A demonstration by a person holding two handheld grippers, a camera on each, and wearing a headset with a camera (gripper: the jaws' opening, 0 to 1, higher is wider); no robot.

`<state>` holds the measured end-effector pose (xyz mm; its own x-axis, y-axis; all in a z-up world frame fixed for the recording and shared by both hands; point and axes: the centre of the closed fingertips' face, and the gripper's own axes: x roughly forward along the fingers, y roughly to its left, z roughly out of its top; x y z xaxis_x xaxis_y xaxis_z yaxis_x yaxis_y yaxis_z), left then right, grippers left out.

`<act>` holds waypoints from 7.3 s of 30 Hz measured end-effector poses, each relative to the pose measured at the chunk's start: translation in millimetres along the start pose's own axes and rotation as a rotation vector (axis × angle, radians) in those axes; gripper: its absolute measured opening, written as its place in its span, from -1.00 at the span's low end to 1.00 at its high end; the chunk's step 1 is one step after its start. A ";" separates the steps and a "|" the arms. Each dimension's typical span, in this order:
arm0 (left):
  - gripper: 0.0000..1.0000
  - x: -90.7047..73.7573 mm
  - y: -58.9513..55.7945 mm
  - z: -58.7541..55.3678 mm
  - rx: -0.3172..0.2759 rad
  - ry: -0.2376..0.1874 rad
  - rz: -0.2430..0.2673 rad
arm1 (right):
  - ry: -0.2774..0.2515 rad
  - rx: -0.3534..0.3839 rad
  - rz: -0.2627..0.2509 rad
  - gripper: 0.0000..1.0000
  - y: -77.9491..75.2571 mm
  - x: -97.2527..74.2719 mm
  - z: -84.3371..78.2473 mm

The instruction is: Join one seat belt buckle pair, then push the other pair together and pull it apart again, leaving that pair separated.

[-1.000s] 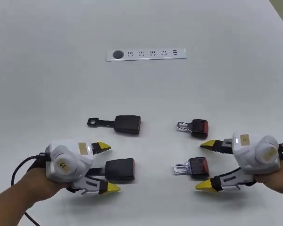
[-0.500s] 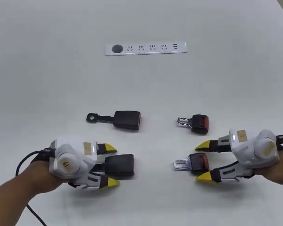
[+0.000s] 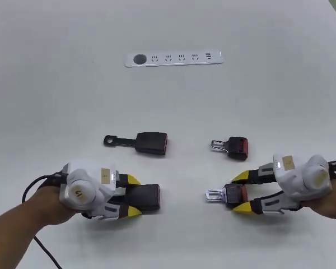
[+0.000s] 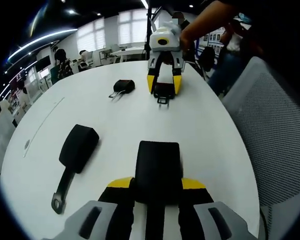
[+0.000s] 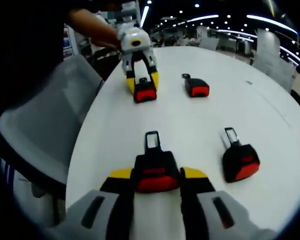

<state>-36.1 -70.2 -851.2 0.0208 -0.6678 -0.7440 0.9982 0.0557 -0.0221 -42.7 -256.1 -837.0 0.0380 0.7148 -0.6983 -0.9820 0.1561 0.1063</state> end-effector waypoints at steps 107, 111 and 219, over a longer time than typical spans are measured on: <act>-0.33 -14.2 0.2 5.7 0.084 0.079 -0.074 | -0.156 0.032 -0.016 -0.30 21.8 94.9 94.2; -0.33 -13.2 0.3 7.4 0.075 0.059 -0.073 | -0.153 0.022 -0.020 -0.30 21.8 95.7 94.0; 0.61 -60.1 69.7 45.6 0.062 -0.006 0.109 | -0.227 0.132 -0.291 0.78 -69.0 -9.9 87.8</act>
<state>34.8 -60.1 -777.6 0.1292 -0.6651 -0.7355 0.9916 0.0822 0.0998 40.9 -214.1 -775.3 0.3655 0.7583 -0.5397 -0.8928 0.4497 0.0273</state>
